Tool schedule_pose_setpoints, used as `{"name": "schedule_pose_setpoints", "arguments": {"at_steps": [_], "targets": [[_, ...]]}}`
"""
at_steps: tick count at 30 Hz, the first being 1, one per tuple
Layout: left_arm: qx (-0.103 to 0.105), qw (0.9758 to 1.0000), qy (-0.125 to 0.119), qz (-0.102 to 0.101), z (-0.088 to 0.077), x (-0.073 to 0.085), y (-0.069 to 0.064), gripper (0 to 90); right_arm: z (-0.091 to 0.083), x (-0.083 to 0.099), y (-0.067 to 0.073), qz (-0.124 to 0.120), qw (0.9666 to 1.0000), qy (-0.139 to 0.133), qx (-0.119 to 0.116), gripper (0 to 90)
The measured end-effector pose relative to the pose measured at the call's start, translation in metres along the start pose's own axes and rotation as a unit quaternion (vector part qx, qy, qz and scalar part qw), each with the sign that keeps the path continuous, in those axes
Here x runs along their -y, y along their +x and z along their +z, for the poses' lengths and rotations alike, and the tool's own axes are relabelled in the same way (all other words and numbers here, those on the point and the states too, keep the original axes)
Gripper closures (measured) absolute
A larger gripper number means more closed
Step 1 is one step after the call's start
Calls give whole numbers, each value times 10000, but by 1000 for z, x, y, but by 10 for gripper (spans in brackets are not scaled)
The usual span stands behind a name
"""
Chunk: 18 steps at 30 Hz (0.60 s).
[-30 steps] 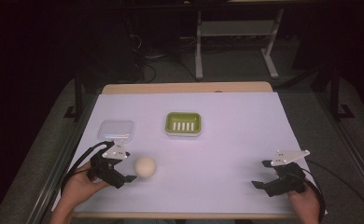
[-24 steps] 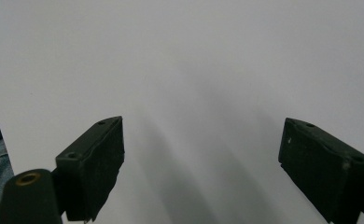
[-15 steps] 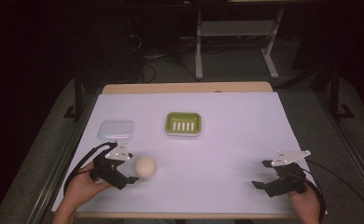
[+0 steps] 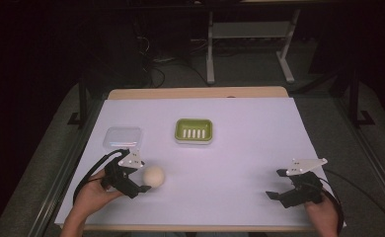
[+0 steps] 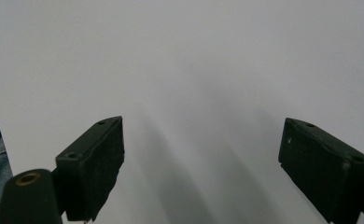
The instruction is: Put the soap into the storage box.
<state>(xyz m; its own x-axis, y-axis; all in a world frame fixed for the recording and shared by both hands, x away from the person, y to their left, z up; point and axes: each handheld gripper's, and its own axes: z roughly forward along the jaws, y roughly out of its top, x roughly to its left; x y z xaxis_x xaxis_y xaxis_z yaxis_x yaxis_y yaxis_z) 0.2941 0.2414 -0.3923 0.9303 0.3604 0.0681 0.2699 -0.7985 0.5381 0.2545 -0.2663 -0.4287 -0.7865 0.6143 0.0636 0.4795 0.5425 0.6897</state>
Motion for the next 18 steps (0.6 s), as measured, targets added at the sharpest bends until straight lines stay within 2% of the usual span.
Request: {"name": "schedule_pose_setpoints", "arguments": {"at_steps": [7,15,17,18], "targets": [[10,10000,6,-78,7,1,1,166,0,0,0,19,10000,-21,-14,135],[89,9998,149,-95,16,-7,4,166,-2,0,1,29,10000,-28,14,135],[108,9996,227,-100,21,-10,4,166,-2,1,0,18,10000,-59,6,135],[109,9993,342,-76,25,-13,5,166,-3,1,0,22,10000,-56,7,135]]}}
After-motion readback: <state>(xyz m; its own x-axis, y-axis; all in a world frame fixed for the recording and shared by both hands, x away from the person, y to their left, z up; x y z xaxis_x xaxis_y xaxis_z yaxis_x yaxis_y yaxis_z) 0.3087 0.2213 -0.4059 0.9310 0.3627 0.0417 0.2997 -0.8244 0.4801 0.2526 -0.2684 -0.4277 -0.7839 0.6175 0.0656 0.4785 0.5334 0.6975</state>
